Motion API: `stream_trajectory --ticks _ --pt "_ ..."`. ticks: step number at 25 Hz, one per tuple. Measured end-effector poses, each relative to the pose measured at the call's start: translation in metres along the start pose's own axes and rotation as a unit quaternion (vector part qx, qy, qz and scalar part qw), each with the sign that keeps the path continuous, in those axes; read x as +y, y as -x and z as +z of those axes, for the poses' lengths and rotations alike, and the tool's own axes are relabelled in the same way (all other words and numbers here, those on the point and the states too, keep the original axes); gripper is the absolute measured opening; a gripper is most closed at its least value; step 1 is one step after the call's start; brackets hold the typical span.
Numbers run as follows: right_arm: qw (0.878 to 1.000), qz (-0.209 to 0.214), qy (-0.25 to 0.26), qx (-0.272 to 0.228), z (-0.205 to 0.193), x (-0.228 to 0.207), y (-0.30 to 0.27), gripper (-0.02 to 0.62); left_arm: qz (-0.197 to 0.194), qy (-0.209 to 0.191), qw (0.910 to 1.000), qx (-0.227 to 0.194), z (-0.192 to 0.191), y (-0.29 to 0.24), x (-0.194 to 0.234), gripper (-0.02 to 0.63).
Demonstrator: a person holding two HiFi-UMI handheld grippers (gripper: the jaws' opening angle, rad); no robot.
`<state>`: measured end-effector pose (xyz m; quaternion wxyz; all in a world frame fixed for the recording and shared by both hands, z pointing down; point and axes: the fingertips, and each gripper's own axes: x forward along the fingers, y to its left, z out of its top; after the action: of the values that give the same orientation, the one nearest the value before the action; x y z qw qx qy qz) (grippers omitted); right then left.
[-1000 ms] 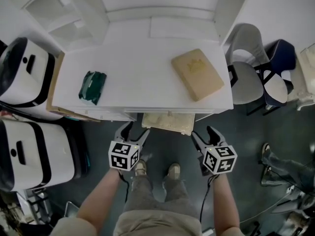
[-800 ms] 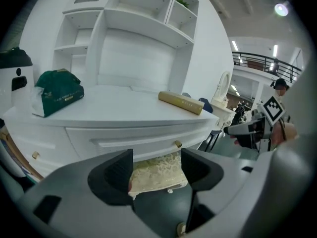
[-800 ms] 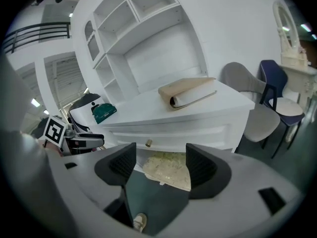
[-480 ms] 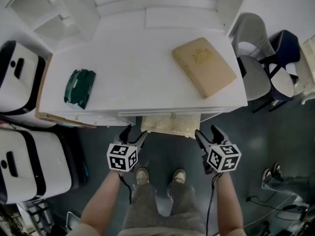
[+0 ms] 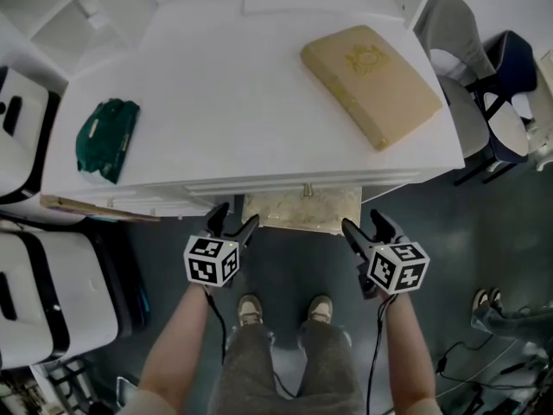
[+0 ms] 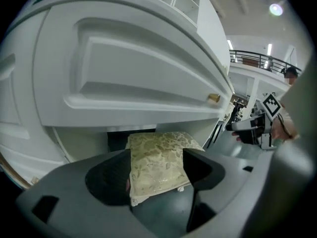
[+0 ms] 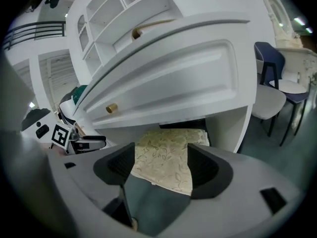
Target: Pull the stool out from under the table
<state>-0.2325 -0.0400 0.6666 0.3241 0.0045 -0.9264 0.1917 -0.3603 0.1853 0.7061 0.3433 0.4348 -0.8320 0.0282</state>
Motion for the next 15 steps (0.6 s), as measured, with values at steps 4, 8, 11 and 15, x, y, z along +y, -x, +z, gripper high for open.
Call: stream_trajectory --ticks 4,8,11,15 --pt "1.0 -0.005 0.006 0.013 -0.026 -0.02 -0.031 0.33 -0.003 0.042 0.9991 -0.003 -0.021 -0.03 0.015 0.33" --pt "1.0 -0.008 -0.007 0.017 -0.044 -0.041 -0.059 0.334 0.011 0.076 0.9967 -0.026 -0.032 -0.054 0.035 0.379" --pt "1.0 -0.007 -0.01 0.002 -0.05 -0.053 -0.072 0.342 -0.002 0.069 0.9974 -0.018 -0.043 -0.073 0.04 0.412" --pt "0.999 -0.006 -0.03 -0.02 -0.053 -0.069 -0.09 0.36 -0.028 0.078 0.9966 -0.008 -0.051 -0.099 0.044 0.443"
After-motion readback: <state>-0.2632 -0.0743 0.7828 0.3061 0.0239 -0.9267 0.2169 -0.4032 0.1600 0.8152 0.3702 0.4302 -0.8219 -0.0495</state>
